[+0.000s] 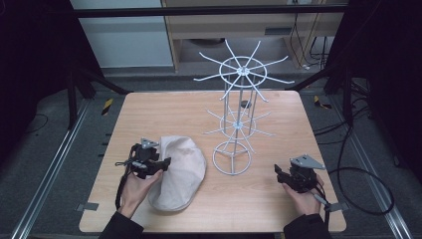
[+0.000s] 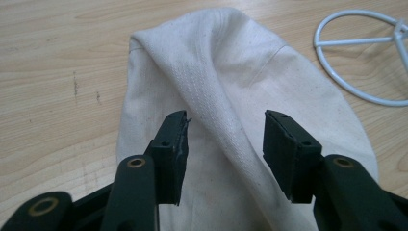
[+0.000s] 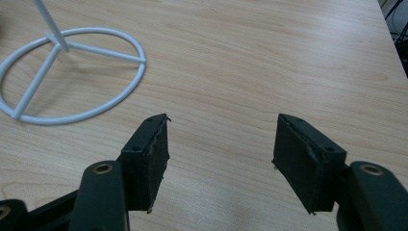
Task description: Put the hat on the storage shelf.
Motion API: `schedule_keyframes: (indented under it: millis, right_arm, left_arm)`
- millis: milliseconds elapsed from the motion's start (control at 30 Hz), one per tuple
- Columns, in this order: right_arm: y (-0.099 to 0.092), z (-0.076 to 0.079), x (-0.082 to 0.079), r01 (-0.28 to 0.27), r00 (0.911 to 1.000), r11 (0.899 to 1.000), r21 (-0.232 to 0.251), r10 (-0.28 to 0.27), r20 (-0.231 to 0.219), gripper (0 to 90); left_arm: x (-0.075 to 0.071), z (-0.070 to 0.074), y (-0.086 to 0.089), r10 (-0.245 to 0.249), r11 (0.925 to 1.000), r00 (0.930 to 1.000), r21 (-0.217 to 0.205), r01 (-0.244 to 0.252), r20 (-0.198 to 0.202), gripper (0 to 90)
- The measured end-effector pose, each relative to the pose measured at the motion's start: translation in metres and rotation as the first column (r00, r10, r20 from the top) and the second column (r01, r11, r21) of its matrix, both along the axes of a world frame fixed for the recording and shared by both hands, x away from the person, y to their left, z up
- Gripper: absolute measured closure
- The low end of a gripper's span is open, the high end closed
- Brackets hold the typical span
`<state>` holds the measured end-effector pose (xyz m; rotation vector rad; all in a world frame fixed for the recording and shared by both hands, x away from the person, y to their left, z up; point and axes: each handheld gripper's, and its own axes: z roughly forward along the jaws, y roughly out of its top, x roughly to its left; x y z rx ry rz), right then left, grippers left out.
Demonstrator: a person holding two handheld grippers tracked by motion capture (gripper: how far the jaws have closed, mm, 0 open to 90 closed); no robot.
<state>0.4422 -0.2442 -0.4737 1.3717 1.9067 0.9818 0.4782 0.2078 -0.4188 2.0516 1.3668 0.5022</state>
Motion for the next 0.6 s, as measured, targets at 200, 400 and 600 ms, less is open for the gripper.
schedule_keyframes:
  millis: [200,400,600]
  right_arm:
    - [-0.001,-0.001,0.001,0.000,1.0000,1.000,0.006,0.000,-0.004,37.1]
    - [-0.001,-0.002,0.001,-0.002,1.0000,1.000,-0.003,0.002,-0.008,37.1]
    - [-0.002,-0.002,0.001,0.000,0.9999,1.000,0.004,0.000,-0.014,37.1]
  left_arm:
    - [0.006,-0.007,-0.001,0.016,0.9999,0.9992,0.002,-0.016,-0.038,61.5]
    - [0.009,-0.012,-0.001,0.027,0.9996,0.9983,-0.010,-0.028,-0.051,74.4]
    - [0.009,-0.012,-0.001,0.021,0.9993,0.9990,-0.029,-0.023,-0.039,87.1]
